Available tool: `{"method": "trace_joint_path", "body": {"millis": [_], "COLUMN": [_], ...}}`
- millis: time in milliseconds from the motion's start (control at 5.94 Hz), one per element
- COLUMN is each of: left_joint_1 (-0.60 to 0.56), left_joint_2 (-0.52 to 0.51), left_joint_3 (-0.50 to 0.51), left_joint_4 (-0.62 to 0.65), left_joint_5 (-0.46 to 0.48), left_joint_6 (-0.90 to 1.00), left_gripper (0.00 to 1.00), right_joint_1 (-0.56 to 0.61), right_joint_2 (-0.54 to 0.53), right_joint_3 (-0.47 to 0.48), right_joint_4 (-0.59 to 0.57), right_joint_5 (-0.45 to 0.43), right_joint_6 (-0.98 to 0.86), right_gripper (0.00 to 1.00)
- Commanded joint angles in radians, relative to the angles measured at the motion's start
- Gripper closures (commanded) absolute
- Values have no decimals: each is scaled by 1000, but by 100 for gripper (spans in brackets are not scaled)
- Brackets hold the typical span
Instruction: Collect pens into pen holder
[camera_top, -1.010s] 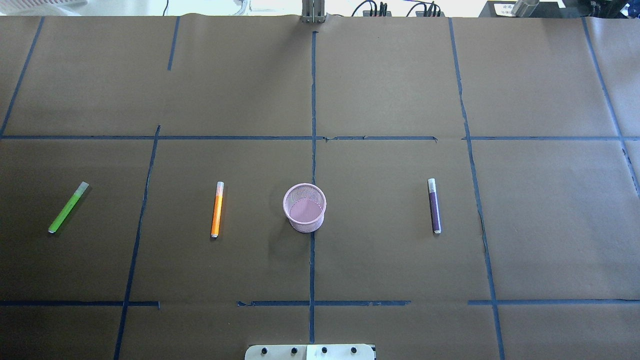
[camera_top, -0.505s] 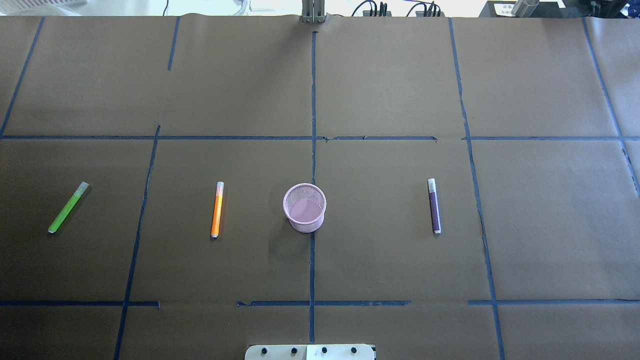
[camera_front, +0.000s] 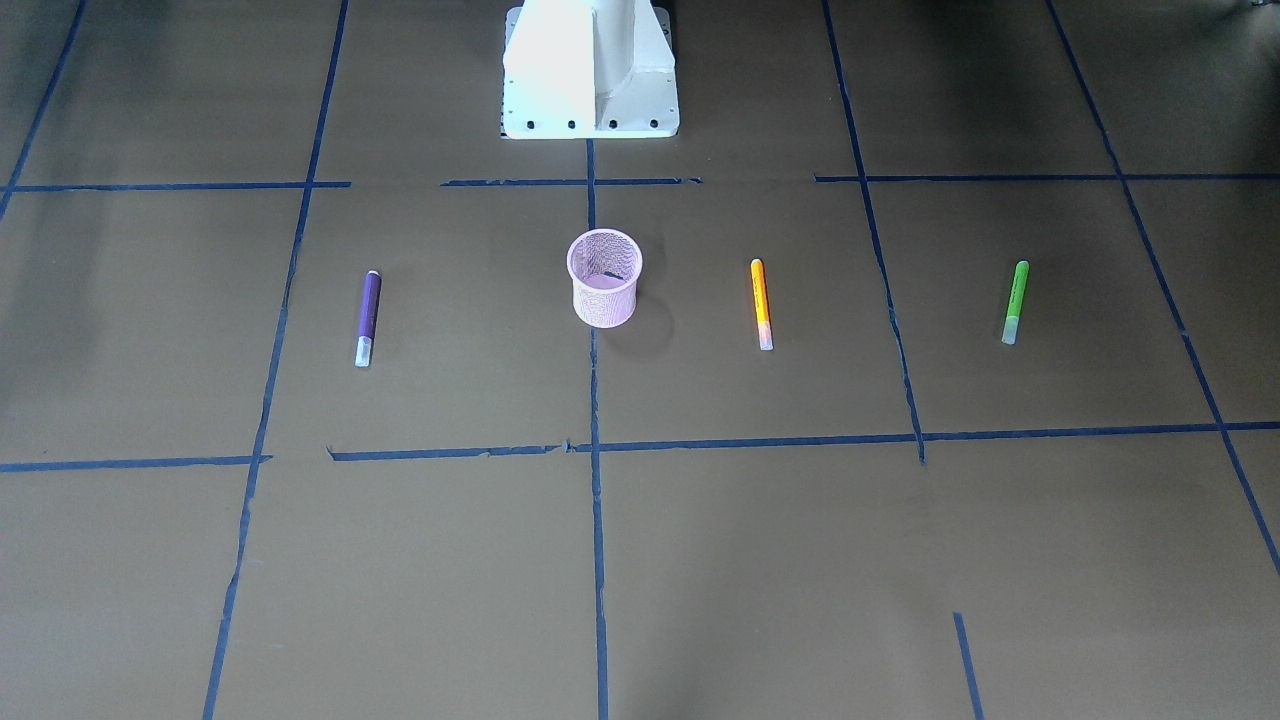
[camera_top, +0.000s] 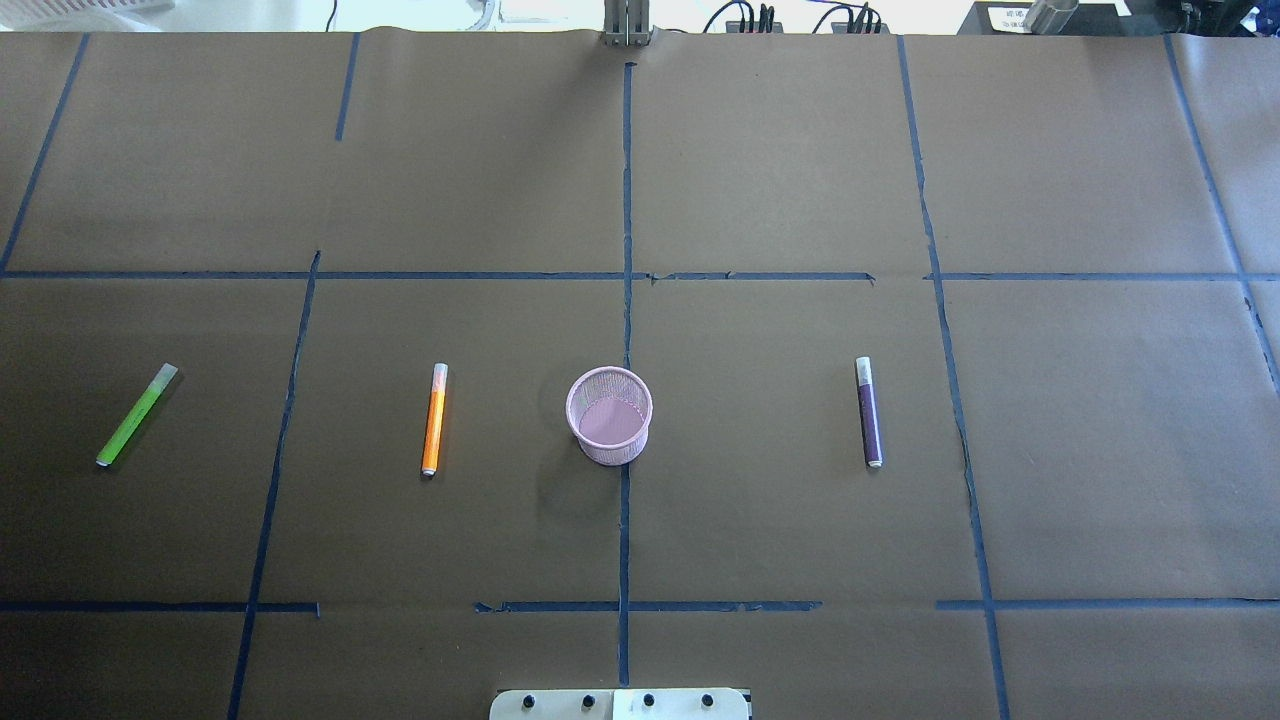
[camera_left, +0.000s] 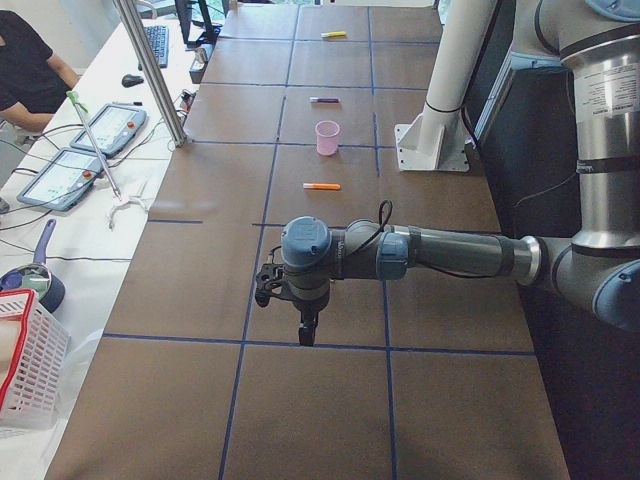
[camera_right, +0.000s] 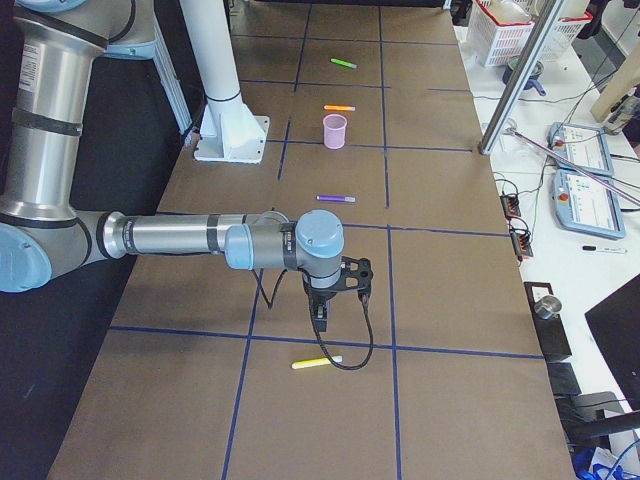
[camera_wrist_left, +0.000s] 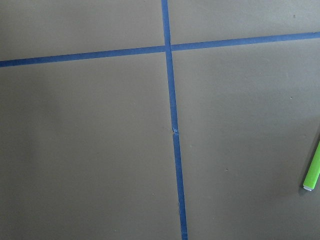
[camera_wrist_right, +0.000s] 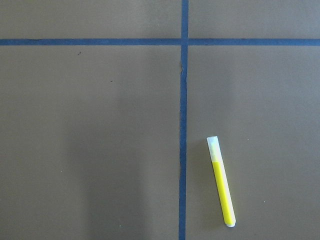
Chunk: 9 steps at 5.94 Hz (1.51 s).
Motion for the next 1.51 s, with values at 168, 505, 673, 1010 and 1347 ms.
{"method": "trace_joint_path", "body": {"millis": [168,505,673,1010,1347], "left_joint_1": [59,291,379,495,576], "left_joint_2": [34,-137,-200,-260,-310], "left_joint_3": [-36,40,82,143,212], "left_joint_4": [-66,-62,-62,-65,-89], "left_joint_5": [-62,-52,-29,6,14], "left_joint_6": [-2,-3,-3,-38,-163], "left_gripper": [0,0,0,2,0], "right_joint_1": [-2,-2,-2,-3,-3], "right_joint_2": [0,0,0,0,0], "right_joint_3": [-5,-5,-5,-21,-22], "right_joint_4": [0,2,2,0,0], "right_joint_5": [31,32,32,32,32], "right_joint_6": [-7,-1,-1,0,0], "right_gripper": [0,0,0,0,0]}}
